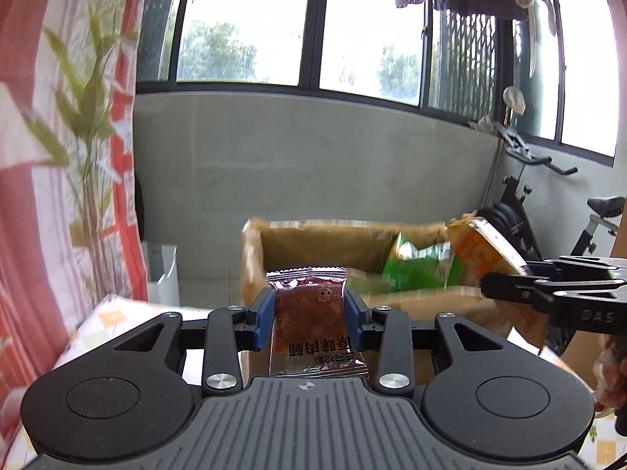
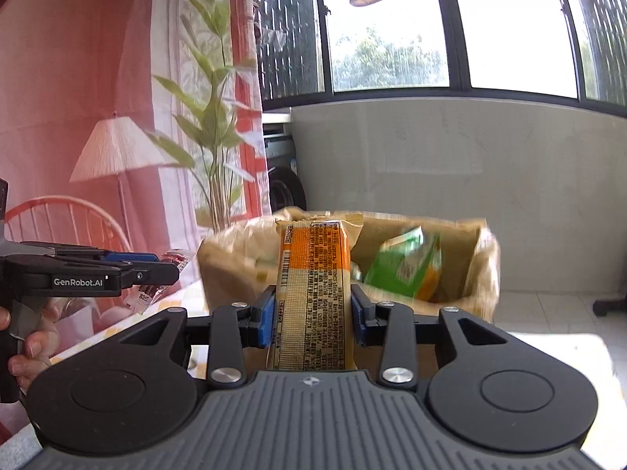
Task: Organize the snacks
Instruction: 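Carry the jerky packet and biscuit bar over the box and release them, then move both tools back toward the remaining snacks, then grasp the pale cracker packet with the right tool, then grasp the yellow meat snack packet with left tool while right tool holds cracker packet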
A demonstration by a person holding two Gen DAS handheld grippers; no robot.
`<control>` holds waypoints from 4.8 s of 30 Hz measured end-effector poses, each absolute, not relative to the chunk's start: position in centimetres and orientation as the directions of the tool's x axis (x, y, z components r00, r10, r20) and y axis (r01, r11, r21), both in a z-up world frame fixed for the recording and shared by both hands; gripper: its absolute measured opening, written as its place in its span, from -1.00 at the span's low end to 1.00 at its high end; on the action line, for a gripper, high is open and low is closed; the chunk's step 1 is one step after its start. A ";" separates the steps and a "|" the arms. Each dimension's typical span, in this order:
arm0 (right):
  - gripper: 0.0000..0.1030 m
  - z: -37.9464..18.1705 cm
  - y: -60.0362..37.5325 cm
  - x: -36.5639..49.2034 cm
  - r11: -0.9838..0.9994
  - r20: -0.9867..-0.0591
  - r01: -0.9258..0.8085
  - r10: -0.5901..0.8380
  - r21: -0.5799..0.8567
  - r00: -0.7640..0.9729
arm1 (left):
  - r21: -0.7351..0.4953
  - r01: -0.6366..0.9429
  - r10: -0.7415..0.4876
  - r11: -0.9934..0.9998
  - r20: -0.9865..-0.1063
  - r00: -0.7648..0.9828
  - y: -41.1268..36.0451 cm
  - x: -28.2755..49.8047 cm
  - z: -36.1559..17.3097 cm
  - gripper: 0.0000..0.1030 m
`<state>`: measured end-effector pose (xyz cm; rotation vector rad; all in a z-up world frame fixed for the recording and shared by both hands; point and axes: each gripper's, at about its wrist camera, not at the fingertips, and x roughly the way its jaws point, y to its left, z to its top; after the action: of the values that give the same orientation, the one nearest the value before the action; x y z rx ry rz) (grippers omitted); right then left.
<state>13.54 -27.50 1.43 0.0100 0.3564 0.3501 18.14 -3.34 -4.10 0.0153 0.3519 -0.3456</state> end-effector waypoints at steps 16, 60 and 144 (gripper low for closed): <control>-0.24 1.0 -27.4 24.3 0.975 -0.384 -0.223 0.206 0.000 0.900 | 0.007 0.343 -0.313 0.939 -0.393 0.865 -8.5 28.9 -3.4 -0.21; 0.55 -0.1 -27.4 15.1 0.976 -0.434 -0.192 0.220 0.108 0.874 | -0.079 0.276 -0.279 0.958 -0.477 0.833 -0.9 19.7 -6.0 0.73; -0.03 -16.0 -23.4 5.1 0.954 -0.690 -0.257 0.289 0.153 0.664 | -0.215 0.409 -0.423 0.887 -0.732 0.534 -3.9 15.8 -21.9 -0.02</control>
<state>5.07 -23.44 -16.01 0.0431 0.7868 0.3087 15.81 -3.88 -21.85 -0.0177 0.8775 -0.4960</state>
